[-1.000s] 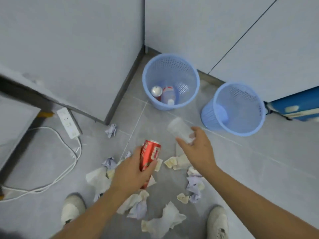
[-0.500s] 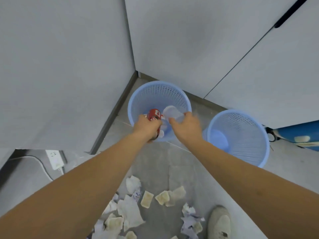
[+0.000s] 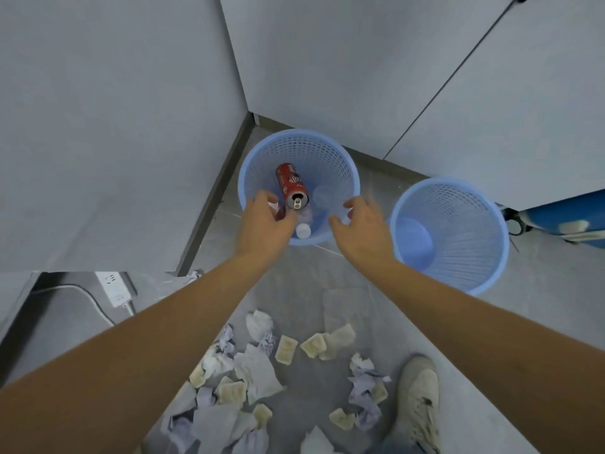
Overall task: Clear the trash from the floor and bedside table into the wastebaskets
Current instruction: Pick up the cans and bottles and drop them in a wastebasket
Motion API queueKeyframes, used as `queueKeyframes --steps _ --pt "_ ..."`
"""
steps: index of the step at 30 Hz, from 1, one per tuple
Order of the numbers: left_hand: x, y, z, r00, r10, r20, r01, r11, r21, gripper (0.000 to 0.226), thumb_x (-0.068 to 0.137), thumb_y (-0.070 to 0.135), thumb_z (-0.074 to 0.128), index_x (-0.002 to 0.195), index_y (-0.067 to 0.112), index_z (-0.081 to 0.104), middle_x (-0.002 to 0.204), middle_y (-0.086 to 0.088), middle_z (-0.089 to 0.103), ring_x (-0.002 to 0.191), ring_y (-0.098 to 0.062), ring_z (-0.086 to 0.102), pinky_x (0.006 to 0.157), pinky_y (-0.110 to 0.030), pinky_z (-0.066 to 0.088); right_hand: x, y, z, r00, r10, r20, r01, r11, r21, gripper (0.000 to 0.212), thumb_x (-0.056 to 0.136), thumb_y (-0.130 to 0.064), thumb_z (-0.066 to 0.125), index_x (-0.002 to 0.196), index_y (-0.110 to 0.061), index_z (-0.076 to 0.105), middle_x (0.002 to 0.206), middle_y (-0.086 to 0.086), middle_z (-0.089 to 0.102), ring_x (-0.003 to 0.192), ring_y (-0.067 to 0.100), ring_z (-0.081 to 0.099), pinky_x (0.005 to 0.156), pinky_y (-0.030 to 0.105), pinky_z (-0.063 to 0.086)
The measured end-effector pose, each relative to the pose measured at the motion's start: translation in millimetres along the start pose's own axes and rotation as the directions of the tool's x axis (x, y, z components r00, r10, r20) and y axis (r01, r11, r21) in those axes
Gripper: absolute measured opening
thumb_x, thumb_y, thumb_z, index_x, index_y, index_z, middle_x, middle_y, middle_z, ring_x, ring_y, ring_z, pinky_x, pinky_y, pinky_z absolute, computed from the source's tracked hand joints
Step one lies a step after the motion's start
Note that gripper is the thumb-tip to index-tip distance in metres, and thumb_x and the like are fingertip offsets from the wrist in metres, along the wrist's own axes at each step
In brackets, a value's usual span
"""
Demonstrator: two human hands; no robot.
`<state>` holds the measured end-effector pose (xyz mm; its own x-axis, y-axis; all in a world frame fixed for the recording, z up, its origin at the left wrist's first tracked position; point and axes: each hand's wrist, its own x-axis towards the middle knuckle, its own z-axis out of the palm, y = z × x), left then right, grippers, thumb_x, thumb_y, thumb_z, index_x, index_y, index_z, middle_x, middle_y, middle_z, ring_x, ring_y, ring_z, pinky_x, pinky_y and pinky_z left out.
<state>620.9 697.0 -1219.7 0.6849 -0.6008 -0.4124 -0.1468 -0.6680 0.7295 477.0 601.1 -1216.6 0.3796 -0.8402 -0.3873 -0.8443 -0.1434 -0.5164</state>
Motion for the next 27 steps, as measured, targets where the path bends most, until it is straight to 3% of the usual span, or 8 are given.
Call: queueKeyframes --steps 3,8,11,14,19,27 --pt "-32 -4 -12 1.0 0.007 -0.001 -0.007 1.0 0.025 0.02 0.087 0.026 0.07 0.099 0.024 0.054 0.093 0.001 0.065 0.087 -0.021 0.064 0.077 -0.044 0.055 -40 13 -13 0.999 -0.016 0.035 0.017 1.0 -0.021 0.029 0.095 -0.036 0.059 0.118 -0.018 0.057 0.115 0.004 0.061 0.1 0.026 0.061 0.081 0.038 0.048" --pt "-85 -1 -15 0.999 -0.042 -0.024 0.045 0.994 0.099 0.024 0.086 0.031 0.066 0.106 0.028 0.053 0.094 0.004 0.063 0.086 -0.019 0.064 0.078 -0.046 0.057 -96 32 -47 0.984 -0.104 0.147 0.113 0.992 -0.054 0.027 0.096 -0.032 0.059 0.119 -0.018 0.057 0.109 0.003 0.063 0.095 0.022 0.062 0.079 0.037 0.051" --pt "-116 13 -12 0.992 -0.093 -0.085 0.103 0.985 0.135 0.026 0.084 0.039 0.064 0.105 0.031 0.052 0.096 0.004 0.064 0.086 -0.019 0.065 0.08 -0.048 0.057 -104 42 -71 0.96 -0.213 0.181 0.228 0.971 -0.07 0.027 0.097 -0.033 0.057 0.12 -0.019 0.057 0.11 0.001 0.064 0.089 0.018 0.058 0.074 0.032 0.043" --pt "-151 38 -12 0.983 -0.126 -0.136 0.147 0.977 0.156 0.028 0.085 0.042 0.061 0.108 0.03 0.05 0.097 0.004 0.064 0.086 -0.019 0.065 0.079 -0.046 0.058 -102 46 -99 0.921 -0.278 0.274 0.319 0.94 -0.119 0.032 0.098 -0.036 0.055 0.126 -0.02 0.055 0.118 0.001 0.063 0.095 0.021 0.06 0.076 0.032 0.04" --pt "-204 67 -1 0.937 -0.24 -0.255 0.273 0.957 0.101 0.031 0.093 0.039 0.061 0.118 0.023 0.052 0.102 0.001 0.065 0.087 -0.019 0.066 0.075 -0.038 0.057 -114 52 -138 0.836 -0.356 0.418 0.444 0.886 -0.131 0.037 0.099 -0.04 0.053 0.13 -0.02 0.053 0.125 0.003 0.059 0.103 0.027 0.061 0.085 0.039 0.049" --pt "-298 67 -30 0.847 -0.345 -0.406 0.363 0.931 -0.034 0.03 0.09 0.046 0.059 0.114 0.032 0.049 0.099 0.009 0.062 0.083 -0.016 0.065 0.071 -0.048 0.059 -153 24 -144 0.717 -0.458 0.525 0.595 0.795 -0.118 0.033 0.099 -0.042 0.054 0.126 -0.023 0.053 0.121 -0.002 0.058 0.098 0.018 0.057 0.081 0.03 0.041"
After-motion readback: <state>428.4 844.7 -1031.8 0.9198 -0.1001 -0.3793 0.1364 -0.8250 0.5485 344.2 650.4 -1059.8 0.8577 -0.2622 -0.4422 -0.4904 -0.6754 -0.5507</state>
